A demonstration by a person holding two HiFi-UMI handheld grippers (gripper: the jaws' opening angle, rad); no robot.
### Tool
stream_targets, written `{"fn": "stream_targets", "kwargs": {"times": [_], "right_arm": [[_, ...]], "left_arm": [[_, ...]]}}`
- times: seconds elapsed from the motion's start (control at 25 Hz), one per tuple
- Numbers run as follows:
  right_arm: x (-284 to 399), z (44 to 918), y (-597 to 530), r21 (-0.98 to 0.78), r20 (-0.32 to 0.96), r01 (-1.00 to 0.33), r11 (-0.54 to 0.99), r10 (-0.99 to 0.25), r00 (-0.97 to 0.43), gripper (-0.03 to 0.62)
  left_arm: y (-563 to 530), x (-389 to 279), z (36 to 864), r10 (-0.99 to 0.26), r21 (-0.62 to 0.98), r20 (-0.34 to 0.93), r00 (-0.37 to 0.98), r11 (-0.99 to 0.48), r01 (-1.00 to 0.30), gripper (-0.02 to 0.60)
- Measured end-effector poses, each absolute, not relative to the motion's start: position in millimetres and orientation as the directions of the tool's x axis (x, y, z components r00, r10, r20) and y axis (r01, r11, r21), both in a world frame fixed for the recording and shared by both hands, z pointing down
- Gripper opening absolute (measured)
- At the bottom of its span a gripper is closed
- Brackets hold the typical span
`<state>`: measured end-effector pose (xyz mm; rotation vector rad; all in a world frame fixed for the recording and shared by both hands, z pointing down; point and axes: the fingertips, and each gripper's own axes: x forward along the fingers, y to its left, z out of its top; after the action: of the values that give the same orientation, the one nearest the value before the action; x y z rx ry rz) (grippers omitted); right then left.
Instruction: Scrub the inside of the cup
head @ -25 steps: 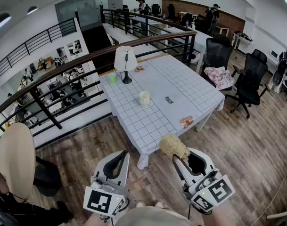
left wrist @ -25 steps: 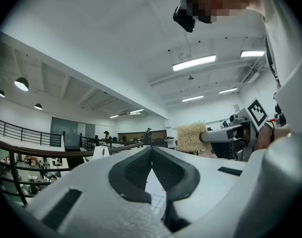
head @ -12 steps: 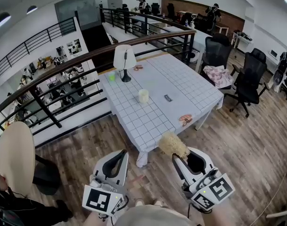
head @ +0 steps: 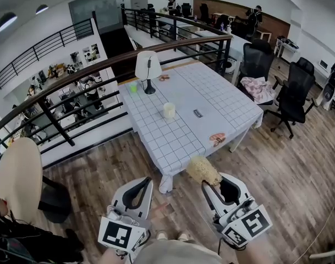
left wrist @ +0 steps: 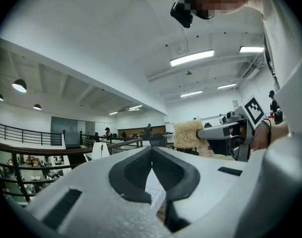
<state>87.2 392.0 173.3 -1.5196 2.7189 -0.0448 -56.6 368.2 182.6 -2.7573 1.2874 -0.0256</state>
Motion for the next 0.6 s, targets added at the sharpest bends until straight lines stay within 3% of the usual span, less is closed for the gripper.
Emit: {"fn": "stream_targets", "kwargs": {"times": [0.6], "right_arm": [[125,183,402,-0.044,-0.032,-0.833,0.551,-0.834,-0.550,0.137]], "left_arm": [[386,-27,191,-0.797,-0.122,-0.018,0.604,-0.598,-0.792,0.014]]}}
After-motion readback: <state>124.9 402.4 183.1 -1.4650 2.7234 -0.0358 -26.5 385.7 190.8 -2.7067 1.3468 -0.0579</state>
